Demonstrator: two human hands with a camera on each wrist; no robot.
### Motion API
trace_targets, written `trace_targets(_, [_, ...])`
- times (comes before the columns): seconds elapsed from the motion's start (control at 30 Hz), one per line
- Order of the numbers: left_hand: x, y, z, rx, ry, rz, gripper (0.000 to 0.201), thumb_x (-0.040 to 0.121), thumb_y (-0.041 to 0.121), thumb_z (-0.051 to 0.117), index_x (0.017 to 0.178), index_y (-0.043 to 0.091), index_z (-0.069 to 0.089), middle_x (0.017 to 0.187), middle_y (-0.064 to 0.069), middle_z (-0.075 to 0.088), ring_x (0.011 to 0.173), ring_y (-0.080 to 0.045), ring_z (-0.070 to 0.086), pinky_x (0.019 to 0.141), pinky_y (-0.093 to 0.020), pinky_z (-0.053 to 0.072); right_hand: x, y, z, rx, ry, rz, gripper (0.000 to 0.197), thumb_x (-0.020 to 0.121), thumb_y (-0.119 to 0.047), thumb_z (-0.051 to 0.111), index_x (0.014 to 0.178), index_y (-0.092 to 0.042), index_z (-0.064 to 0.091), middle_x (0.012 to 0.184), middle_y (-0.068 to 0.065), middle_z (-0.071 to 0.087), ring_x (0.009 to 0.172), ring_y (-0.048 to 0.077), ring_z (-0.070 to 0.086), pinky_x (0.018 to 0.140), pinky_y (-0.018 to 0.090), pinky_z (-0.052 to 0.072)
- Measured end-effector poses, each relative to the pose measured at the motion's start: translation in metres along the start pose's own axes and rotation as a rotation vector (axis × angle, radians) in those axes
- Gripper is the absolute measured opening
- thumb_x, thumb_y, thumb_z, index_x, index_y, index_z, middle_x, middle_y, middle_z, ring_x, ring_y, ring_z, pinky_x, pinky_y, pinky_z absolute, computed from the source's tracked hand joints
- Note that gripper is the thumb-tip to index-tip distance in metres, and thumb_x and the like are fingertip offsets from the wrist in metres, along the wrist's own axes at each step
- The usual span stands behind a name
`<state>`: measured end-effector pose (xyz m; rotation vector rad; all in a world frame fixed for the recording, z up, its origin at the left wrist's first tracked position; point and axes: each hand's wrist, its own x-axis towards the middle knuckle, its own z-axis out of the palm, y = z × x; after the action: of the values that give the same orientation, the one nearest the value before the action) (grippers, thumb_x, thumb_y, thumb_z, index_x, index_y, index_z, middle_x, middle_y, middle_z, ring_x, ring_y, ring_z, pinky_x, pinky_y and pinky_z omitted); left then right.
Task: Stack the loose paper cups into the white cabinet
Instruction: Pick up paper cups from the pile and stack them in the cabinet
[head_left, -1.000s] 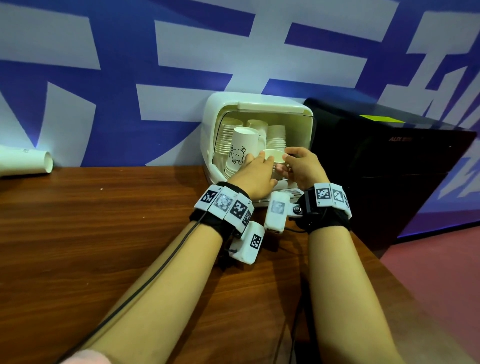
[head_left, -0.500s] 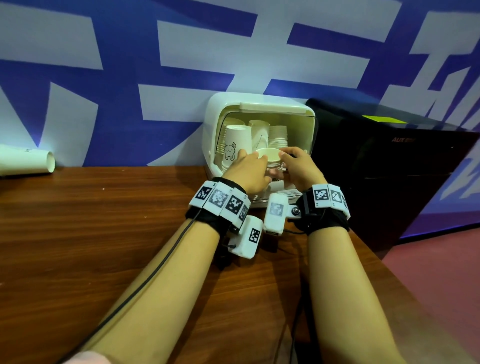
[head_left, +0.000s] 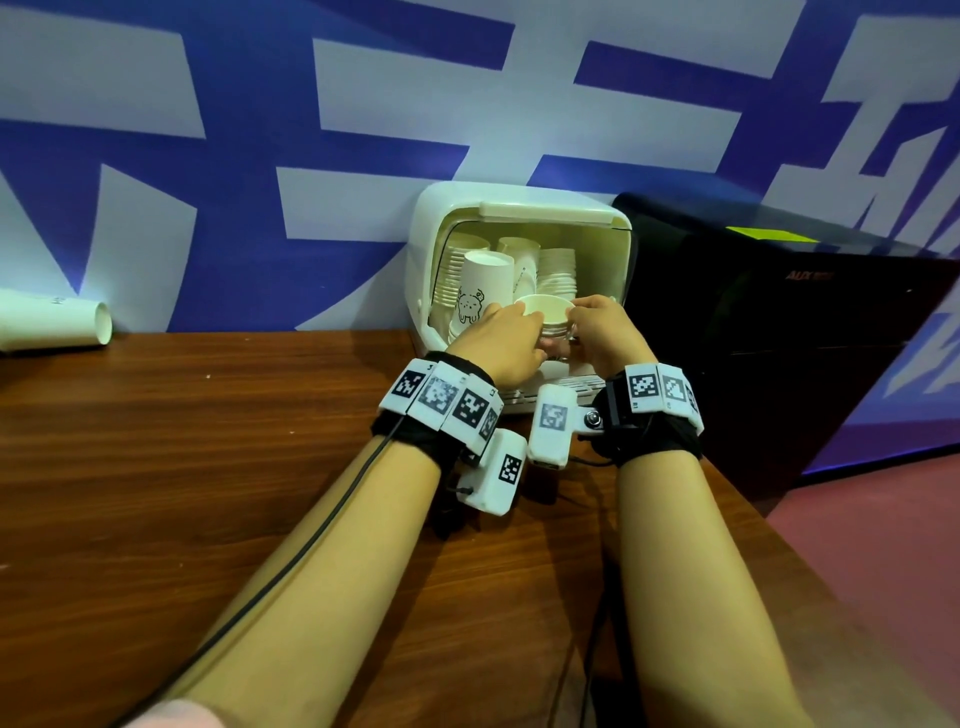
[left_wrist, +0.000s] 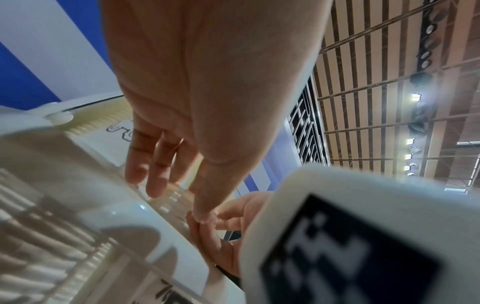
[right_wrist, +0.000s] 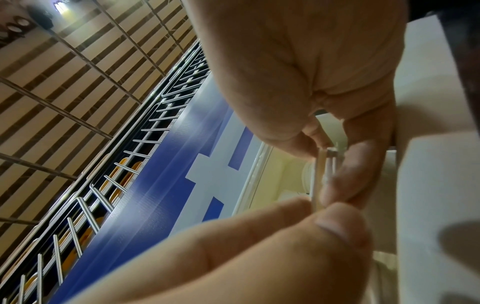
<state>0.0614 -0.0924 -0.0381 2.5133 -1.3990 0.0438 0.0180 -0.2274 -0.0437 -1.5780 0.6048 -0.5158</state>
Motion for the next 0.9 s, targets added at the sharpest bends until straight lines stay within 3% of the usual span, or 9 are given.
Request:
trace_targets(0.13, [-0.001,0.000,-0.001,-0.016,-0.016,0.006,0.046,0.100,0.027,0.043,0.143,0.012,0.036,0.148,-0.012,0.033,0.135,-0.032,0.030,0.110,-0.046,0.032,-0.001,-0.001,0.000,0.020,0.028,0.046,0.025,0.100,0.000,0.033,0.081,-0.003,0.050,0.078,0.019,0.058,0.045,0.022,0.062,0.042,0.026,0.053])
trace_targets(0.33, [0.000,-0.007,-0.009,-0.101,0.034,0.073,0.045,0.097,0.014,0.048,0.141,0.013,0.043,0.146,-0.009,0.041,0.135,-0.025,0.037,0.113,-0.040,0.030,-0.001,-0.004,0.001,-0.056,0.071,0.059,0.017,0.098,-0.009,0.045,0.091,0.002,0.056,0.078,0.019,0.061,0.043,0.020,0.060,0.045,0.031,0.054])
trace_targets(0.43, [-0.003,-0.008,-0.015,-0.137,0.074,0.100,0.043,0.097,0.013,0.050,0.140,0.016,0.047,0.144,-0.006,0.046,0.130,-0.023,0.044,0.112,-0.037,0.032,0.002,-0.007,-0.004,-0.092,0.159,0.042,0.030,0.093,-0.018,0.054,0.111,0.006,0.058,0.100,0.022,0.063,0.048,0.021,0.063,0.047,0.031,0.054])
trace_targets(0.53, [-0.005,-0.010,-0.021,-0.206,0.127,0.108,0.037,0.096,0.015,0.053,0.133,0.018,0.055,0.137,-0.004,0.055,0.117,-0.022,0.054,0.105,-0.035,0.040,0.004,-0.012,-0.007,-0.125,0.250,0.017,0.044,0.087,-0.029,0.060,0.118,0.002,0.059,0.129,0.024,0.053,0.044,0.017,0.056,0.040,0.019,0.045])
trace_targets(0.6, [-0.007,-0.011,-0.024,-0.271,0.167,0.111,0.034,0.096,0.016,0.054,0.129,0.017,0.059,0.131,-0.001,0.060,0.110,-0.015,0.057,0.099,-0.026,0.041,0.000,-0.018,-0.007,-0.156,0.280,-0.009,0.041,0.087,-0.031,0.059,0.113,0.001,0.060,0.121,0.018,0.056,0.048,0.015,0.051,0.037,0.016,0.039])
trace_targets(0.67, [-0.008,-0.011,-0.029,-0.349,0.205,0.116,0.030,0.095,0.015,0.055,0.125,0.016,0.062,0.123,0.000,0.064,0.098,-0.007,0.056,0.092,-0.019,0.040,-0.003,-0.024,-0.007,-0.167,0.246,-0.022,0.031,0.089,-0.029,0.058,0.105,-0.002,0.058,0.092,0.012,0.056,0.049,0.014,0.045,0.040,0.018,0.037])
trace_targets(0.73, [-0.010,-0.011,-0.035,-0.433,0.234,0.127,0.026,0.095,0.015,0.056,0.119,0.015,0.065,0.114,0.000,0.068,0.086,-0.004,0.056,0.087,-0.018,0.043,-0.009,-0.029,-0.005,-0.133,0.170,-0.018,0.019,0.091,-0.023,0.056,0.102,-0.008,0.052,0.072,0.005,0.044,0.042,0.010,0.037,0.041,0.016,0.030])
trace_targets(0.8, [-0.013,-0.011,-0.040,-0.513,0.252,0.133,0.021,0.095,0.015,0.055,0.112,0.016,0.067,0.104,0.001,0.071,0.078,-0.001,0.059,0.079,-0.017,0.047,-0.014,-0.035,-0.002,-0.093,0.101,-0.018,0.013,0.093,-0.021,0.055,0.088,-0.011,0.048,0.068,0.004,0.037,0.037,0.009,0.031,0.038,0.013,0.025])
trace_targets(0.9, [-0.019,-0.015,-0.050,-0.579,0.207,0.146,0.017,0.096,0.011,0.053,0.103,0.012,0.068,0.093,-0.001,0.073,0.071,-0.001,0.062,0.062,-0.009,0.046,-0.026,-0.046,0.003,-0.100,0.032,-0.055,0.020,0.095,-0.022,0.055,0.078,-0.014,0.047,0.070,0.002,0.039,0.048,0.011,0.031,0.037,0.015,0.026])
